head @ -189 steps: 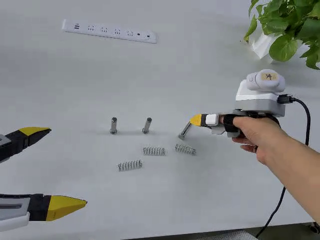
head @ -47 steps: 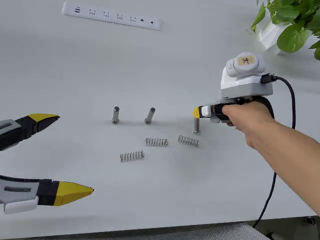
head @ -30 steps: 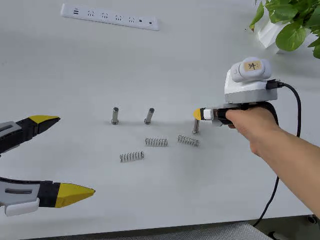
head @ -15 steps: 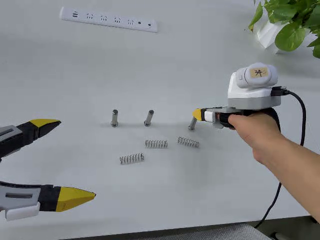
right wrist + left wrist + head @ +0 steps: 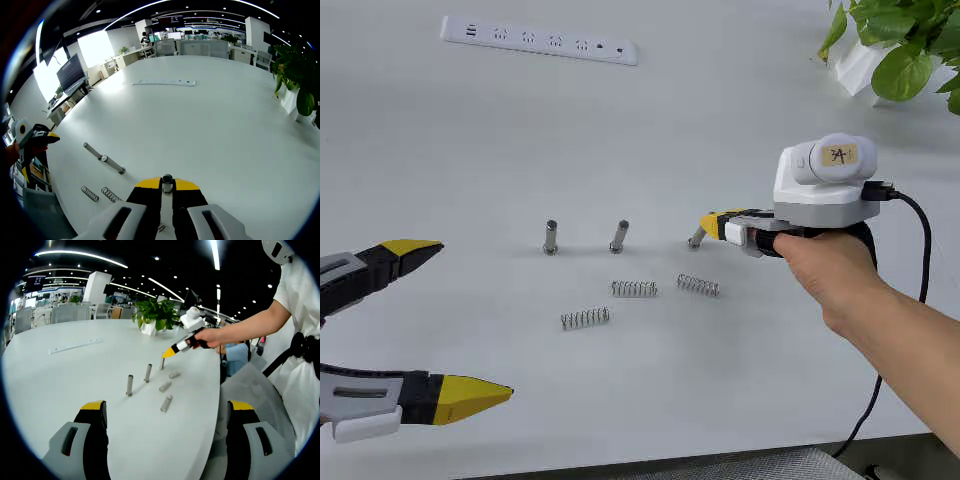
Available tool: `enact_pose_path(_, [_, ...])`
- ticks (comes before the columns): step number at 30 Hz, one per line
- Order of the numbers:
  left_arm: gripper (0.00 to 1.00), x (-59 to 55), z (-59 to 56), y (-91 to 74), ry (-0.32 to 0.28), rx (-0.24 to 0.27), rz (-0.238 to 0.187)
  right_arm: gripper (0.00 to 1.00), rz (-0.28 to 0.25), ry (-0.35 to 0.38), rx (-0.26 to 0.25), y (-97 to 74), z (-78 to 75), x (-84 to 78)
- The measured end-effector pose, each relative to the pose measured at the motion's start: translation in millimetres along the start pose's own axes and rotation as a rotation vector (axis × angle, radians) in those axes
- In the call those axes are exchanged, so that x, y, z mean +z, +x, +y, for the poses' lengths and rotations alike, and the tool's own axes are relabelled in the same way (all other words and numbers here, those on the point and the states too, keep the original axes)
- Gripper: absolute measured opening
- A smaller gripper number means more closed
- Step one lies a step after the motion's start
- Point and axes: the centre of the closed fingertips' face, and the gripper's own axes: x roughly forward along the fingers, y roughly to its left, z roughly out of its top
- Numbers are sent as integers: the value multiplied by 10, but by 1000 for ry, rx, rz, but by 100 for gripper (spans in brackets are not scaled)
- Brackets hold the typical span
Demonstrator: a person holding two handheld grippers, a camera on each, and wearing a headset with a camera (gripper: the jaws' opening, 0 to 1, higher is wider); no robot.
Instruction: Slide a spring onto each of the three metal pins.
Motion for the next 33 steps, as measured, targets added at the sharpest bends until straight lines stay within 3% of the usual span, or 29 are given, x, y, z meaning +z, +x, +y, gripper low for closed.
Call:
enact_pose_path(15, [99,10,-2,6,3,1,1,3,-19,-171,4,13,113,-19])
enact_pose_path(23, [99,12,-5,10,2,1,0,3,-28,-199,11,73,57,-38])
enact_pose_path(33, [99,20,-11,24,4,-2,-1,3,-46,-205,12,28,115,-87])
